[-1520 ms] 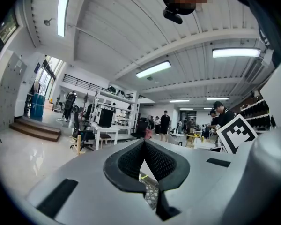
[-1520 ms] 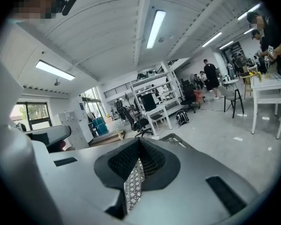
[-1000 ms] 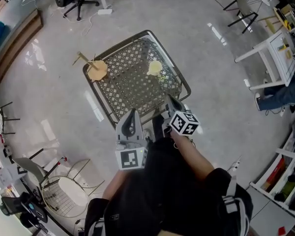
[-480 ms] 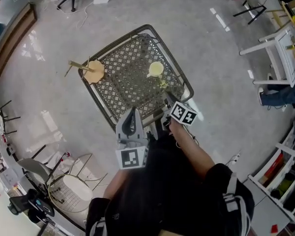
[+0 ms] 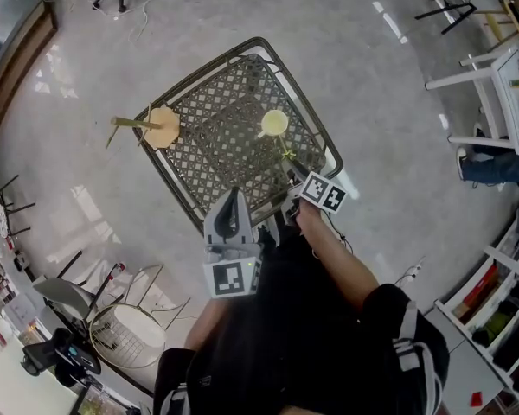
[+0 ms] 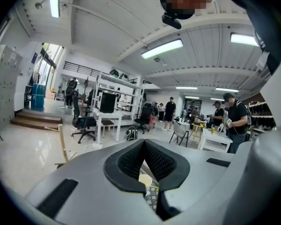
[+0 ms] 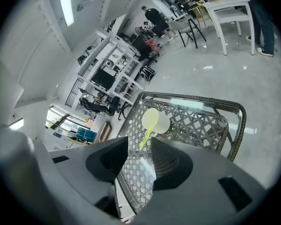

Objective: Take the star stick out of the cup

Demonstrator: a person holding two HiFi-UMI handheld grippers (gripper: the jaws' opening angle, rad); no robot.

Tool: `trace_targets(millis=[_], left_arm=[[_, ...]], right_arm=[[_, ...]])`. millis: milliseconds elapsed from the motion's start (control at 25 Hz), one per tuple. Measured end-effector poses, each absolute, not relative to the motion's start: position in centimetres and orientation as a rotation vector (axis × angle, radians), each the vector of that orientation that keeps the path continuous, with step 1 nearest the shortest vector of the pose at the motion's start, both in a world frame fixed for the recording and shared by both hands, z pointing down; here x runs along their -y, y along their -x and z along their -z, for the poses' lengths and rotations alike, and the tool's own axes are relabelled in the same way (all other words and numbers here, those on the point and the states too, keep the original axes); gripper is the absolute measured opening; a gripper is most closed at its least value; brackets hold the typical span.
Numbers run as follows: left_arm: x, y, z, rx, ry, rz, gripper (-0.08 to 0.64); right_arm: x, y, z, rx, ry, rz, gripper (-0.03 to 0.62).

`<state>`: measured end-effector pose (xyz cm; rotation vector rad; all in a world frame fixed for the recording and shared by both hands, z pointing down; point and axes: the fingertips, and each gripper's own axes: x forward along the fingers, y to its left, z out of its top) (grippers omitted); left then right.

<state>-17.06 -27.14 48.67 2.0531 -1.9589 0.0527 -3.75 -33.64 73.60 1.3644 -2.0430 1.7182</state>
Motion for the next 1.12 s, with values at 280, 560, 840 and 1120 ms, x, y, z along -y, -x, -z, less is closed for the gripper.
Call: trace_targets(millis=[280,560,840,1120], left_arm=[[27.8,17.2,-49.6,1.967,-2.018,-0.069,0.015],[28.1,17.5,-50.1,1.99,-2.013,-0.1,0.015],[26.5,18.6,-49.6,2.025,-2.023,-0.088,0.015],[24.0,19.6,-48.5,2.048,-2.038,-0.055,0.015]], right_arm=[[34.2,4.1,-74.9,2.003,-1.334,-1.764,0.081],[35.0,3.9,-75.2,1.974,-1.349,-1.739,0.034],[34.4,4.0,-74.8,1.966,-1.373,-1.702,0.029],[32.8,4.3,-73.6,1.99,-1.4,-1.667,0.026]])
